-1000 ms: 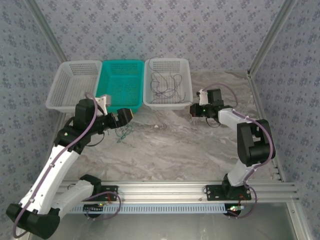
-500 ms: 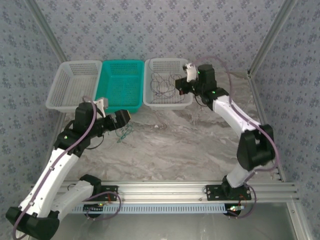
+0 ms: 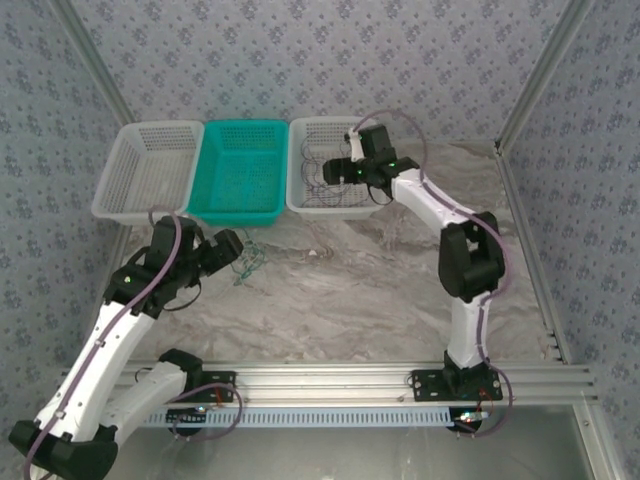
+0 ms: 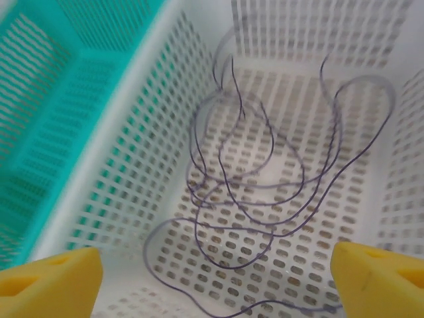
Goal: Untangle the cables
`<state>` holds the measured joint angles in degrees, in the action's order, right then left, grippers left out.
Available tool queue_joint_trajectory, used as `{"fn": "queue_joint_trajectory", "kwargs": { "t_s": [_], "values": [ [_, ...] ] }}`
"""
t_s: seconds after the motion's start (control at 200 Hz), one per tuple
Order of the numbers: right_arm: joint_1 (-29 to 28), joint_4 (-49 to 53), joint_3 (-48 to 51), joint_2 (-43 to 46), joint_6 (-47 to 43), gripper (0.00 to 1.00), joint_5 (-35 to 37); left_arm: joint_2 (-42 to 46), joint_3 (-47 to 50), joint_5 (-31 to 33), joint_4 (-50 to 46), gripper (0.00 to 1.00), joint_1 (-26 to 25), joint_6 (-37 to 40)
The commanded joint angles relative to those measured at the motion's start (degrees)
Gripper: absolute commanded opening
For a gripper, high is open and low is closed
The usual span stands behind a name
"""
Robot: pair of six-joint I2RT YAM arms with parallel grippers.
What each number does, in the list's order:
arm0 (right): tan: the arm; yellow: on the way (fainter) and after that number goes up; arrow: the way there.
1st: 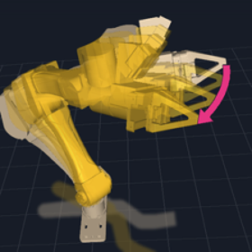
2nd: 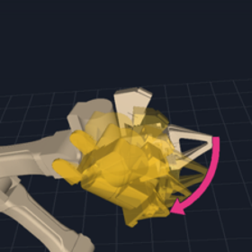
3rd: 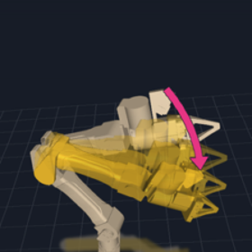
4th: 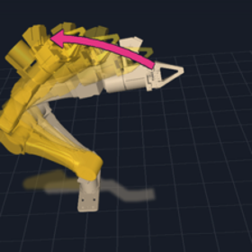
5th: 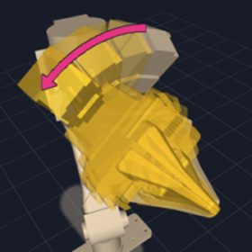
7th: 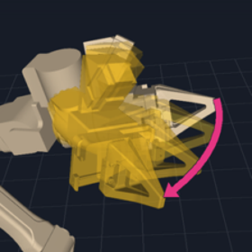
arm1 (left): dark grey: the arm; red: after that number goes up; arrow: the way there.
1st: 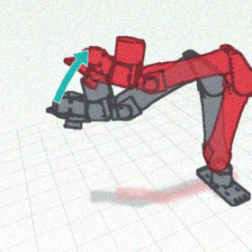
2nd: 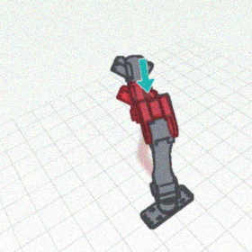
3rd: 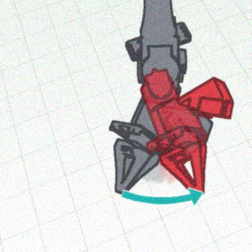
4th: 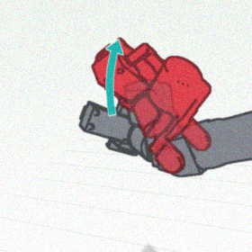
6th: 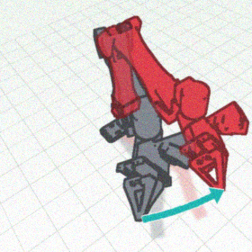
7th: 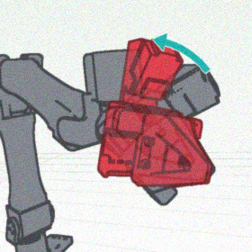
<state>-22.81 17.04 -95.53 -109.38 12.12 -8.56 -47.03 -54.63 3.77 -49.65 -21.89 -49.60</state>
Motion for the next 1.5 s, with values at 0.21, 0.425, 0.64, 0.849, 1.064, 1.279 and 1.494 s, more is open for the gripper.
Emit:
{"fn": "queue_joint_trajectory", "kwargs": {
  "t_s": [0.21,0.425,0.64,0.849,1.064,1.279,1.494],
  "values": [
    [2.1,2.94,15.36,30.43,-0.87,0.9,-2.58,-9.38,3.87,-0.23,3.57,0.8,0.88,-9.81],
    [2.32,1.41,26.2,40.48,1.05,0.9,0.22,-18.87,4.37,1.7,5.57,0.44,1.63,-6.18],
    [2.4,2.6,26.55,42.54,0.1,0.9,0.88,-24.68,7.09,1.4,13.15,0.43,3.16,-2.59],
    [2.35,2.03,25.88,41.82,0.45,0.89,0.02,-25.57,6.69,3.53,14.56,0.07,3.52,0.59],
    [1.93,-2.46,26.51,39.88,0.39,0.89,-15.26,-24.05,1.73,-7.33,9.8,0.0,3.3,6.31],
    [-6.62,-9.68,29.98,35.24,-2.1,0.9,-28.23,-19.15,-2.83,-20.31,8.68,0.0,2.12,9.15],
    [-12.63,-18.54,30.81,26.53,-1.14,0.9,-27.76,-17.31,-4.57,-26.13,10.45,0.0,0.39,10.05]
  ]
}}
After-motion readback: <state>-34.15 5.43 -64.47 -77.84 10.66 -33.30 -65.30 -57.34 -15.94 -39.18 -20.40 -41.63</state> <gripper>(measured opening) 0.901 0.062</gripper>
